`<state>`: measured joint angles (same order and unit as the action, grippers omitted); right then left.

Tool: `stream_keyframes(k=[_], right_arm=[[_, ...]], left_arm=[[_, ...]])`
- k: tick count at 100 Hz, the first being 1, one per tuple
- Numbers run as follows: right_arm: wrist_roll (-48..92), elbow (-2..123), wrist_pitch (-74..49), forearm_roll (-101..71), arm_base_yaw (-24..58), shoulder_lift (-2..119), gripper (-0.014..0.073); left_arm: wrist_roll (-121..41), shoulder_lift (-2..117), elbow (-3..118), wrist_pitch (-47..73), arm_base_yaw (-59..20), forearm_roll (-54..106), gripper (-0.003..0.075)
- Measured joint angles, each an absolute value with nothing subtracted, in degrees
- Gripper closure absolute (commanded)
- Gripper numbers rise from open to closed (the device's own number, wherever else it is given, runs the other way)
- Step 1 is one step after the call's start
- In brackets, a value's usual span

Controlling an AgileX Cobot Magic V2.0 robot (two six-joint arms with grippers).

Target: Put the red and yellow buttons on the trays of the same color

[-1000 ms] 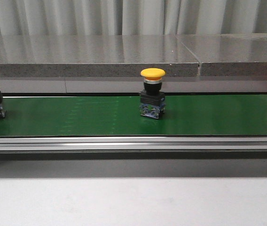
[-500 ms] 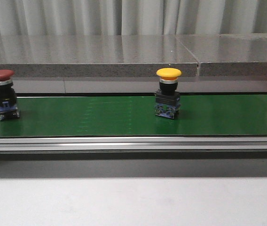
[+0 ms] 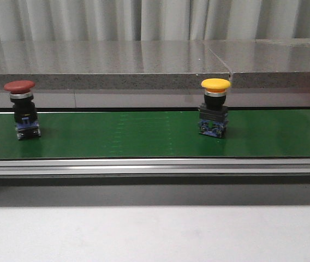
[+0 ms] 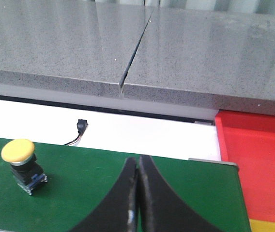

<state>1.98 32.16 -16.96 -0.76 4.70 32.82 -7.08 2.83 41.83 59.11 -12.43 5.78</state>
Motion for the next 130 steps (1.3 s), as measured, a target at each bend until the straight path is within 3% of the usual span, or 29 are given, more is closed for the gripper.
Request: stream_keyframes(k=[16,25,35,50,57,99,130], right_arm=[[2.0,39.7,-23.6,-2.1,5.9,40.3,0.0654],[2.0,43.9,-26.8,-2.5,7.4,45.0,0.0598],[2.0,48.3,-30.6,-2.6,9.3,50.4,0.0447],[2.0,55.4,-37.6,-3.4,12.0,59.0,0.0115],[2.0,58.7,-40.9,-3.8,13.0,62.5,0.0031],[2.0,75.1,-60.2,-5.6,16.2,81.2,0.0018],[1.9,76.9,-60.4,-1.5,16.2,91.7,0.0018]], left_arm=[[-7.1,2.8,41.8,59.1,-12.4,5.8,0.0741],[-7.1,2.8,41.8,59.1,-12.4,5.8,0.0741],[-7.1,2.8,41.8,59.1,-12.4,5.8,0.0741],[-7.1,2.8,41.8,59.1,-12.4,5.8,0.0741],[-7.1,2.8,41.8,59.1,-12.4,5.8,0.0741],[-7.1,2.8,41.8,59.2,-12.4,5.8,0.0741],[-7.1,2.8,41.8,59.2,-12.4,5.8,0.0741]])
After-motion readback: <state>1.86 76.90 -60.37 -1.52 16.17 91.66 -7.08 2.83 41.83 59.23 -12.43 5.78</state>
